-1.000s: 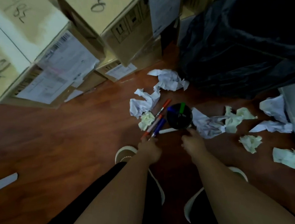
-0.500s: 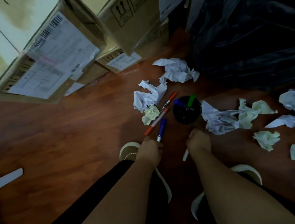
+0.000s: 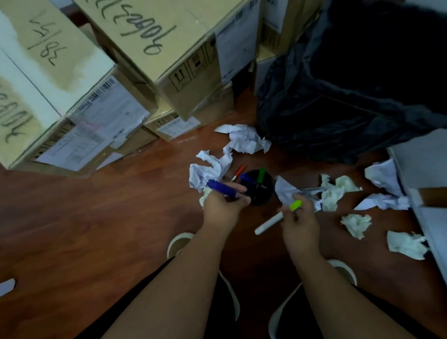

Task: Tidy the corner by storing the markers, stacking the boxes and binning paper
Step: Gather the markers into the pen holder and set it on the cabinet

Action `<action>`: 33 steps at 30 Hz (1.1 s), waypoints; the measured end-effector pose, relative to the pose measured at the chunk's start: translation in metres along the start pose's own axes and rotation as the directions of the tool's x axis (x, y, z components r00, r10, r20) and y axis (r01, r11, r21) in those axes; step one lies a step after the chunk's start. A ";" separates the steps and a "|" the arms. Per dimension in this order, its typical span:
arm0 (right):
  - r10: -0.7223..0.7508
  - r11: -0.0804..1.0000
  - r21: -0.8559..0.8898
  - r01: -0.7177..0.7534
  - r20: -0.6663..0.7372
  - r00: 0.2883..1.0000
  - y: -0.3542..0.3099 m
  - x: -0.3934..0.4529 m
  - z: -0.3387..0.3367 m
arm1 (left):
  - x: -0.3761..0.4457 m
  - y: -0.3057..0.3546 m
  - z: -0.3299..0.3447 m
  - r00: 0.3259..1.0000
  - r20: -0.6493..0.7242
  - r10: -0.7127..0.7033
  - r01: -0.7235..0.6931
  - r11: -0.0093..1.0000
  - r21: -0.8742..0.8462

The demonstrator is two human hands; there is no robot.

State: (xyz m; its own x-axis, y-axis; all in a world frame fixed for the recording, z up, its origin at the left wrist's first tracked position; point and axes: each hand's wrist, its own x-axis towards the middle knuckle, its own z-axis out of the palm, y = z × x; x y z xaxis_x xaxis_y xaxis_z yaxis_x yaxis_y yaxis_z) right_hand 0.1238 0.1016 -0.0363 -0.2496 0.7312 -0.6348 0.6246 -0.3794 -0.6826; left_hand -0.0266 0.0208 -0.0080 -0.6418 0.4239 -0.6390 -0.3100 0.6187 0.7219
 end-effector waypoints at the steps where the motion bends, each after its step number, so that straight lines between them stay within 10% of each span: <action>1: -0.027 1.000 0.014 0.027 -0.034 0.999 -0.007 -0.001 -0.003 | 0.004 0.004 0.004 1.000 -0.015 0.009 -0.010 1.000 -0.018; 8: -0.196 0.979 0.016 0.204 -0.223 0.955 -0.046 0.011 -0.010 | 0.019 0.008 0.018 0.996 -0.086 -0.007 0.003 0.999 -0.040; 15: -0.182 0.983 -0.041 0.179 -0.088 0.979 -0.042 0.030 0.010 | 0.023 -0.020 -0.006 0.978 -0.155 -0.140 0.161 0.978 0.134; 21: 0.074 0.996 0.061 -0.070 -0.070 0.995 -0.017 0.025 0.028 | 0.041 -0.070 -0.031 0.972 0.145 -0.184 0.025 0.698 0.715; 25: 0.110 0.994 0.052 -0.101 -0.218 0.970 0.006 0.014 0.040 | 0.059 -0.078 -0.035 0.944 0.304 -0.130 -0.158 0.628 0.762; 33: -0.072 0.852 -0.477 0.216 0.302 0.951 0.019 0.008 0.091 | 0.106 -0.080 -0.021 0.930 0.368 0.013 -0.283 0.665 0.691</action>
State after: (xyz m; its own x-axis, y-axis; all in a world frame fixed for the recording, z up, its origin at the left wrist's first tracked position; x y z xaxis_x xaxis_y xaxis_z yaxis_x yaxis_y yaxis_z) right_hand 0.0660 0.0483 -0.0873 -0.5056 0.5513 -0.6637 0.8313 0.1054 -0.5457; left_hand -0.0845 0.0020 -0.1277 -0.3426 0.6457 -0.6824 0.4599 0.7486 0.4775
